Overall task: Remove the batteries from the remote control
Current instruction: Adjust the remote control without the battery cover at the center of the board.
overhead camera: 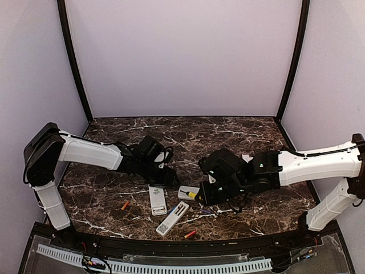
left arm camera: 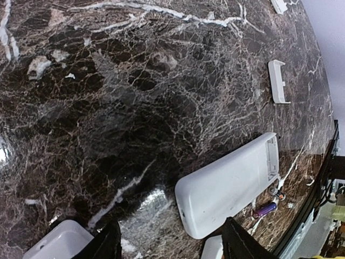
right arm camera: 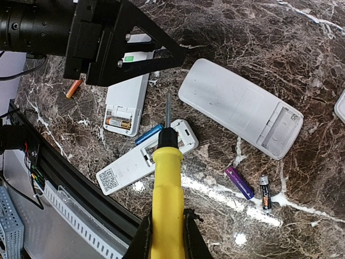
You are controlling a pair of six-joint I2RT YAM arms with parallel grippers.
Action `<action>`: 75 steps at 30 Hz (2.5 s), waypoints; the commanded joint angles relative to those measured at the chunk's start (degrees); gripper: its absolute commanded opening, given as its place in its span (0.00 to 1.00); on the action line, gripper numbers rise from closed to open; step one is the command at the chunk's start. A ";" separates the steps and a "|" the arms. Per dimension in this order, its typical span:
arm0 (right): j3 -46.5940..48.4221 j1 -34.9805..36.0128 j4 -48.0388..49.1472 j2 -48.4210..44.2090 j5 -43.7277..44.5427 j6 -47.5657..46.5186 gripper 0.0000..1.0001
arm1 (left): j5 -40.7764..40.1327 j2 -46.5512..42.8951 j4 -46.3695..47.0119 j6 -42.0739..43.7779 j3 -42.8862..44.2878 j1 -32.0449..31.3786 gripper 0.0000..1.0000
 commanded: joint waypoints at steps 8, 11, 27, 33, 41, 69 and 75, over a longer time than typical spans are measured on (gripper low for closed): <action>-0.93 -0.27 1.48 -1.16 1.26 0.73 0.00 | -1.11 1.54 -10.40 7.26 1.90 0.12 0.65; -0.70 -0.28 1.66 -1.05 1.19 0.73 0.00 | -1.92 0.63 -12.17 8.33 0.41 0.11 0.65; 0.62 -0.21 1.96 0.45 0.33 0.29 0.00 | -2.17 -10.12 -16.72 8.95 -7.39 0.13 0.66; 0.45 -0.22 2.04 -0.01 0.59 0.28 0.00 | -2.17 -12.07 -14.13 12.12 -3.78 0.72 0.67; 0.62 -0.27 1.58 -0.96 1.44 0.29 0.00 | 1.05 -3.09 -13.59 17.41 4.31 1.61 0.63; -1.57 -0.26 3.27 -3.34 1.52 1.30 0.00 | 1.89 9.86 -32.89 28.71 15.05 2.24 0.64; -2.20 -0.30 3.59 -3.82 1.73 1.74 0.00 | 3.44 7.26 -33.27 27.29 10.74 2.14 0.64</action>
